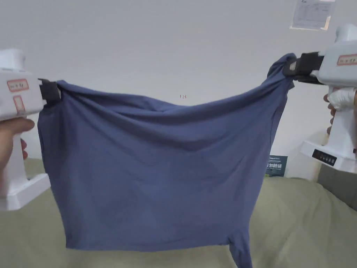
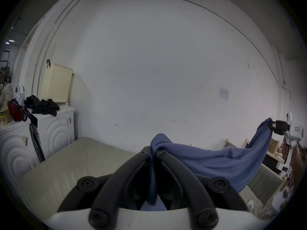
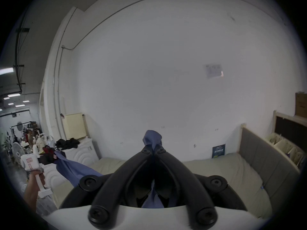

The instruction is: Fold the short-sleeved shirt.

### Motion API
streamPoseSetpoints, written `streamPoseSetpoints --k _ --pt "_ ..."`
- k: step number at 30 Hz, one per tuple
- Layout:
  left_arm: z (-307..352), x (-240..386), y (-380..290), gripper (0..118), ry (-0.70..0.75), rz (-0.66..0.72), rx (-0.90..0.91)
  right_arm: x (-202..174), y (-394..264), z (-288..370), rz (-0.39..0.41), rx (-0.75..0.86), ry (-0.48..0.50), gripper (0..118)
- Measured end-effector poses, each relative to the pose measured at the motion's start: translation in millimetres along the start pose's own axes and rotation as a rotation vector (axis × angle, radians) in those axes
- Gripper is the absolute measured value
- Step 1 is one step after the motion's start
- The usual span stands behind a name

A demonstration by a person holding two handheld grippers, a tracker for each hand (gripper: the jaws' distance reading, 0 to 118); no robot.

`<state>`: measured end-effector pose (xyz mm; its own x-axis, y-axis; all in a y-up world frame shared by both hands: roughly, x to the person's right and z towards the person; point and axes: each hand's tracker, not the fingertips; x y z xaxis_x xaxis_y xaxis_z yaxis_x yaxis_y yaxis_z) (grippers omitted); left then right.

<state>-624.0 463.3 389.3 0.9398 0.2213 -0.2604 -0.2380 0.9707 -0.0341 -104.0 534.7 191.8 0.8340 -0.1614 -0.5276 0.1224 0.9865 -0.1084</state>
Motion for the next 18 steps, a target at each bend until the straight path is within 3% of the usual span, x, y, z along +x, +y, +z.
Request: streamPoseSetpoints --k 7,18 --pt "-23.4 3.8 11.1 2 0.021 0.027 0.03 10.0 10.1 -26.6 -0.059 0.041 -0.047 1" --pt "-104.8 1.2 -20.3 2 0.032 0.069 0.033 24.2 -28.3 -91.9 -0.059 0.043 -0.102 1"
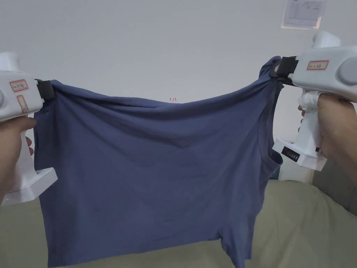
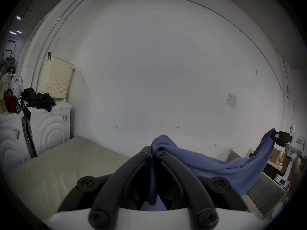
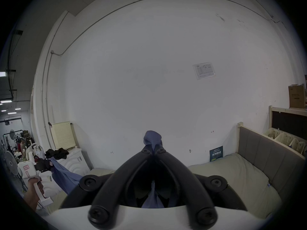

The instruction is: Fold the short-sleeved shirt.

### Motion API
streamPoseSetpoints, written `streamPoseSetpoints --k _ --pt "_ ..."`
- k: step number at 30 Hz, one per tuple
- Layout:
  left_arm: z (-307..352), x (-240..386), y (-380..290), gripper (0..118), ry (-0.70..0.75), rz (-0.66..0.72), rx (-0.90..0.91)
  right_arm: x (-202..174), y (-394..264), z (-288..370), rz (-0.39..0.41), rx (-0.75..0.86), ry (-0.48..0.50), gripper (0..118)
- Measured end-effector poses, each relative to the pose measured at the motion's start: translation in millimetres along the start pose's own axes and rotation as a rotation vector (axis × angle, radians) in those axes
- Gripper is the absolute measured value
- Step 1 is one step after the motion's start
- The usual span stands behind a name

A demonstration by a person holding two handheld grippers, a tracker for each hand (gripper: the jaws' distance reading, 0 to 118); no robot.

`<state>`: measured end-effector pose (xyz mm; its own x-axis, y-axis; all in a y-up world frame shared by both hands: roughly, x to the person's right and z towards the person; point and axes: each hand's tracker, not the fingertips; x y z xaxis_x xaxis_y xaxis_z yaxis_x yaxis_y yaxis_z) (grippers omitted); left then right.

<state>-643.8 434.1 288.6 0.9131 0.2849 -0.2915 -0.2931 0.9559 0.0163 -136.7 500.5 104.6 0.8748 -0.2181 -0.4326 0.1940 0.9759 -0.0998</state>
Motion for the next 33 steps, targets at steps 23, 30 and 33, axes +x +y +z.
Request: streamPoseSetpoints --k 23,30,33 --pt "-31.1 -53.9 -150.8 2 -0.002 0.06 -0.145 33.1 -154.6 -7.6 -0.021 -0.012 -0.041 1" --pt "74.7 -63.2 -196.3 2 -0.066 0.04 -0.212 51.2 -217.7 109.0 -0.099 -0.153 -0.078 1" --pt "123.8 -73.3 -240.8 2 -0.076 -0.007 -0.319 55.3 -264.2 167.5 -0.145 -0.271 -0.1 1"
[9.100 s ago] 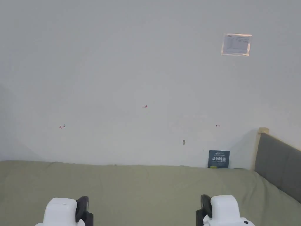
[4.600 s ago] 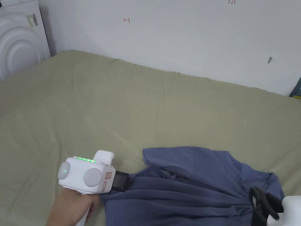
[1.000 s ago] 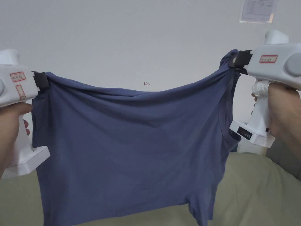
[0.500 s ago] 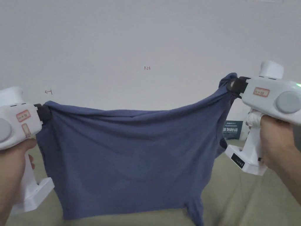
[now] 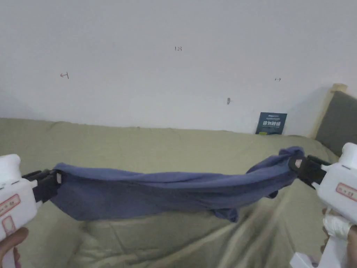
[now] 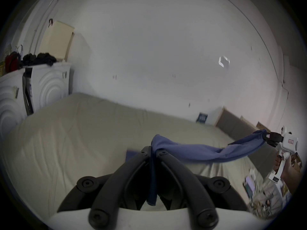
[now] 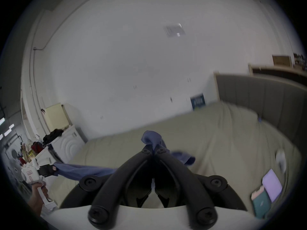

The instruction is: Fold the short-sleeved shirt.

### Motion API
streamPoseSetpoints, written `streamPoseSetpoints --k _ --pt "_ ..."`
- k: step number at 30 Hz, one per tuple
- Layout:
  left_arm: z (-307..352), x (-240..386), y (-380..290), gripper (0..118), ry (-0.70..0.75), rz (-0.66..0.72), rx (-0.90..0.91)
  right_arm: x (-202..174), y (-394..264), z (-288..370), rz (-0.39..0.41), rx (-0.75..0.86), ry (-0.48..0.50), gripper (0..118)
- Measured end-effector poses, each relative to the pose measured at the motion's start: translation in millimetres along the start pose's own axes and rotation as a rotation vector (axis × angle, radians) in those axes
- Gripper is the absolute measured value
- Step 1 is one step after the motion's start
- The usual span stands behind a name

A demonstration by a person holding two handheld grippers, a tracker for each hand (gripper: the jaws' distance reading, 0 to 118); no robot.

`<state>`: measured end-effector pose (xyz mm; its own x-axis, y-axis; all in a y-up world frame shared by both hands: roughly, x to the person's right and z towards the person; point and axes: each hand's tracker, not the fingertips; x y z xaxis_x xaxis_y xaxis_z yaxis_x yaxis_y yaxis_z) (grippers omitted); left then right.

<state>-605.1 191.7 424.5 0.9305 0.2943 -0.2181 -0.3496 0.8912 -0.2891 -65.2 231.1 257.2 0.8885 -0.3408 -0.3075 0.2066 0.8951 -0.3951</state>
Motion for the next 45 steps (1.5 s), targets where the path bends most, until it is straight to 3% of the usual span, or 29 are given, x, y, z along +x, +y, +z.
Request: streamPoseSetpoints --k 2,6,9,11,12,15,16,17,19,24,25,26,27,28,29,30,31,32,35,36,37,38,44,45 --pt "15.7 -13.0 -49.2 2 0.021 -0.007 -0.103 20.7 -58.9 24.4 -0.041 -0.102 0.009 1" --pt "34.9 -34.7 -143.2 2 0.067 -0.006 -0.304 51.0 -167.1 54.7 -0.063 -0.301 -0.087 1" --pt "32.3 -51.9 -196.5 2 0.118 0.025 -0.477 78.3 -225.5 61.8 -0.135 -0.406 -0.161 2" --pt "26.2 -61.6 -219.2 4 0.136 0.049 -0.53 91.5 -250.0 60.2 -0.17 -0.456 -0.187 11" --pt "24.4 -64.0 -223.1 12 0.13 0.046 -0.512 94.2 -253.5 59.0 -0.171 -0.451 -0.189 36" --pt "31.9 -58.8 -219.2 40 0.137 0.061 -0.445 94.6 -239.6 67.9 -0.208 -0.445 -0.144 76" --pt "39.7 -55.8 -212.0 101 0.128 0.073 -0.41 89.7 -232.5 72.4 -0.194 -0.448 -0.145 116" --pt "51.7 -50.7 -203.6 118 0.099 0.075 -0.368 81.9 -225.3 83.5 -0.163 -0.395 -0.134 118" --pt "84.6 -34.3 -184.0 116 0.074 0.025 -0.218 69.2 -218.3 99.8 -0.093 -0.306 -0.074 118" --pt "152.2 -4.9 -157.9 117 0.066 -0.116 -0.07 6.7 -199.3 158.5 0.2 -0.205 -0.036 118" --pt "173.9 14.3 -166.2 116 0.098 -0.153 -0.06 -0.5 -201.4 166.7 0.232 -0.207 -0.028 115" --pt "183.2 19.1 -169.4 112 0.138 -0.196 -0.06 -5.8 -204.5 174.8 0.246 -0.195 -0.025 102" --pt "186.9 19.4 -171.2 95 0.157 -0.204 -0.084 -12.0 -205.6 183.9 0.246 -0.188 -0.024 68" --pt "189.3 19.0 -172.0 31 0.157 -0.206 -0.112 -15.9 -208.9 188.9 0.245 -0.187 -0.037 0" --pt "188.8 12.5 -178.5 0 0.17 -0.209 -0.146 -18.8 -212.8 191.4 0.255 -0.178 -0.062 0" --pt "182.6 10.5 -180.8 0 0.222 -0.207 -0.196 -18.2 -216.4 193.7 0.256 -0.178 -0.115 0" --pt "181.3 8.1 -182.9 0 0.287 -0.238 -0.184 -17.9 -214.7 195.9 0.231 -0.168 -0.062 0" --pt "179.3 4.8 -181.5 0 0.165 -0.175 -0.221 -16.6 -215.2 195.3 0.2 -0.182 -0.022 0" --pt "158.3 -8.5 -185.6 2 0.176 -0.139 -0.248 -16.1 -216.5 192.3 0.242 -0.194 -0.055 0" --pt "149.4 -10.8 -187.1 30 0.188 -0.143 -0.266 -14.8 -215.5 190.7 0.248 -0.204 -0.049 0" --pt "134.1 -19.1 -194.0 97 0.185 -0.137 -0.29 -13.8 -214.4 189.3 0.25 -0.207 -0.051 0" --pt "120.2 -24.7 -197.3 118 0.17 -0.129 -0.343 -12.1 -212.7 188.1 0.251 -0.209 -0.05 0" --pt "35.2 -32.7 -292.9 108 0.224 -0.255 -0.47 -13.4 -208.4 181.6 0.264 -0.233 -0.069 0" --pt "32.9 -37.1 -233.9 104 0.227 -0.243 -0.467 -12.1 -208.2 179.7 0.268 -0.241 -0.077 0"
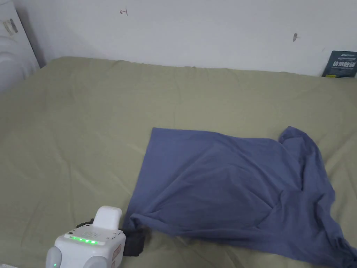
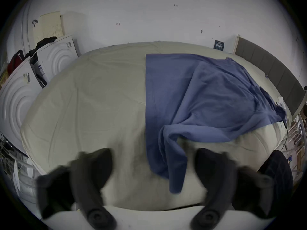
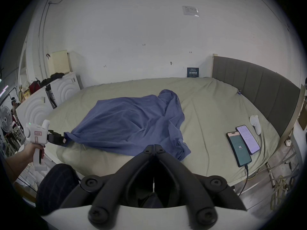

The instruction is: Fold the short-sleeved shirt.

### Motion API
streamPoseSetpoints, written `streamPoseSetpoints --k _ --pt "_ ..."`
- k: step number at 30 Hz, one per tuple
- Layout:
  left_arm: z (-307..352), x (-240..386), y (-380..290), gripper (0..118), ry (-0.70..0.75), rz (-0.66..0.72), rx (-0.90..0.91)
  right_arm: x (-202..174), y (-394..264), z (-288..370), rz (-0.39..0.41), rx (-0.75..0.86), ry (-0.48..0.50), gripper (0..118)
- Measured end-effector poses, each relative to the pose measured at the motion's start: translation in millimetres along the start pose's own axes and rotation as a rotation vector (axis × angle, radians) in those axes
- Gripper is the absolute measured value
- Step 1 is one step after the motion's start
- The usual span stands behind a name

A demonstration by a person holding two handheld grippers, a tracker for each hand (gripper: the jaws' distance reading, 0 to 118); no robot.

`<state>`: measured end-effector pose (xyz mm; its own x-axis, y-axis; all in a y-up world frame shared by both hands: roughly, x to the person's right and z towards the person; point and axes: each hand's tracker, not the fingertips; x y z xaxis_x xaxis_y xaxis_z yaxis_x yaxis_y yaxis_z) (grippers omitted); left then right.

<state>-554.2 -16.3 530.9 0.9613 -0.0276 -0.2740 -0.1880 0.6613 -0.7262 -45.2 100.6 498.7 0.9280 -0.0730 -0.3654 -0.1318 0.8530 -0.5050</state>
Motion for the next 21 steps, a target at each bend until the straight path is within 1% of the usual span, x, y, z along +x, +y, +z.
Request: streamPoseSetpoints --k 1,2,3,4,5,6,7,8,9,10,11,13,14,15,16,17,18,19,20,21 --pt "-3.1 0.4 2.7 74 -0.002 0.008 -0.009 1.7 0.1 -3.0 0.009 -0.014 -0.014 0" --pt "-6.0 1.9 3.1 33 -0.003 0.012 -0.019 -0.1 0.3 -6.0 0.023 -0.03 -0.028 0" --pt "-9.2 4.4 2.1 0 0.007 0.009 -0.029 2.4 -0.5 -10.8 0.03 -0.049 -0.04 0" --pt "-6.3 5.1 10.6 0 0.024 -0.001 -0.035 5.4 -1.4 -17.0 0.038 -0.071 -0.06 0" --pt "-7.5 3.3 14.6 0 -0.008 0.004 -0.03 9.1 -2.6 -25.7 0.048 -0.091 -0.086 3" --pt "-7.9 3.1 15.0 0 -0.048 0.026 -0.051 18.3 -11.4 -40.6 0.058 -0.105 -0.093 25" --pt "-6.3 3.2 14.4 0 -0.036 0.029 -0.039 23.3 -14.4 -53.0 0.07 -0.126 -0.118 83" --pt "-5.4 2.8 16.0 0 -0.033 0.033 -0.039 29.0 -16.0 -68.8 0.082 -0.159 -0.126 118" --pt "-4.7 1.6 16.5 0 -0.031 0.03 -0.038 36.0 -18.8 -86.9 0.089 -0.207 -0.112 118" --pt "-4.3 0.3 16.5 0 -0.031 0.033 -0.04 38.5 -16.8 -96.3 0.08 -0.186 -0.12 118" --pt "-3.5 -1.9 15.6 0 -0.037 0.044 -0.043 42.8 -15.0 -112.9 0.088 -0.234 -0.111 118" --pt "-5.7 -5.8 17.0 0 -0.037 0.053 -0.058 50.7 -13.0 -143.4 0.077 -0.319 -0.153 118" --pt "-5.5 -7.1 16.7 0 -0.037 0.054 -0.057 65.0 -35.2 -169.2 0.071 -0.342 -0.171 117" --pt "-5.9 -8.9 16.9 0 -0.038 0.057 -0.06 74.9 -48.2 -188.6 0.065 -0.368 -0.192 103" --pt "-5.0 -6.0 17.4 0 -0.033 0.052 -0.062 79.5 -50.6 -196.5 0.047 -0.413 -0.165 39" --pt "-4.6 -5.4 17.9 0 -0.038 0.05 -0.066 84.0 -52.1 -200.4 0.016 -0.422 -0.134 9" --pt "-4.2 -5.5 18.0 0 -0.04 0.047 -0.068 67.2 -20.4 -169.4 -0.039 -0.414 -0.113 9" --pt "-2.7 -6.1 18.9 0 -0.043 0.044 -0.068 61.9 -13.4 -159.4 -0.08 -0.385 -0.076 9" --pt "3.6 -2.4 21.7 0 -0.037 0.034 -0.069 57.1 -5.7 -151.0 -0.102 -0.361 -0.079 9" --pt "8.6 -2.1 24.9 0 -0.04 0.031 -0.069 54.0 5.9 -143.2 -0.117 -0.357 -0.041 9"
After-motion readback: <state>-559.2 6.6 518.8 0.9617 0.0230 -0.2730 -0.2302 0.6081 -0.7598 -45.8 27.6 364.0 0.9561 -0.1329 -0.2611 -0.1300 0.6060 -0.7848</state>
